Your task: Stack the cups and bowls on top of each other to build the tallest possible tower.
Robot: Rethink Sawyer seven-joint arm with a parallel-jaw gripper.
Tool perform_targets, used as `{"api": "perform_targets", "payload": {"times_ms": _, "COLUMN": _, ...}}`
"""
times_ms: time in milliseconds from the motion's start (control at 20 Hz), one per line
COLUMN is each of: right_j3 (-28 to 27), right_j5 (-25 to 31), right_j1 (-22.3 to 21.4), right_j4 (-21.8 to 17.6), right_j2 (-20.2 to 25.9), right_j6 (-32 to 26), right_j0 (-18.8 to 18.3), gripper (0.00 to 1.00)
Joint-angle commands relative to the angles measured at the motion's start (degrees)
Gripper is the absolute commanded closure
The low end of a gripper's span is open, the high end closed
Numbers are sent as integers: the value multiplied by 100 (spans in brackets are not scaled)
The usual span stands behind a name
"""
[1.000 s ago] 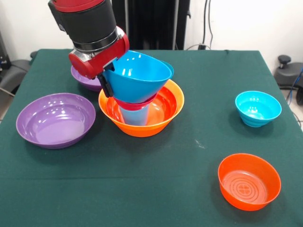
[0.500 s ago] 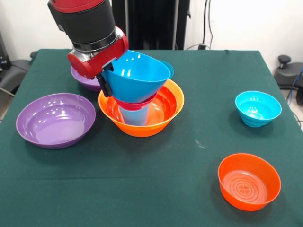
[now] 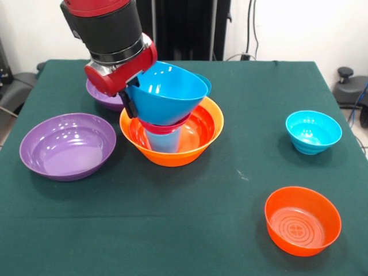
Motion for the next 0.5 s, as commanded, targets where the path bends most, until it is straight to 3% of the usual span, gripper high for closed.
{"api": "perform_targets", "payload": {"times_ms": 50, "right_j3": 297, "right_j5": 221, "right_j1": 149, "right_j4": -48, "right_j2": -306, "right_j6": 554, "right_j0": 282, "gripper": 100}}
{"api": "perform_targets", "payload": {"times_ms": 500, "right_j3": 298, "right_j5": 221, "right_j1": 164, "right_j4": -22, "right_j2": -295, "right_j6": 519, "right_j0": 294, "gripper": 100}}
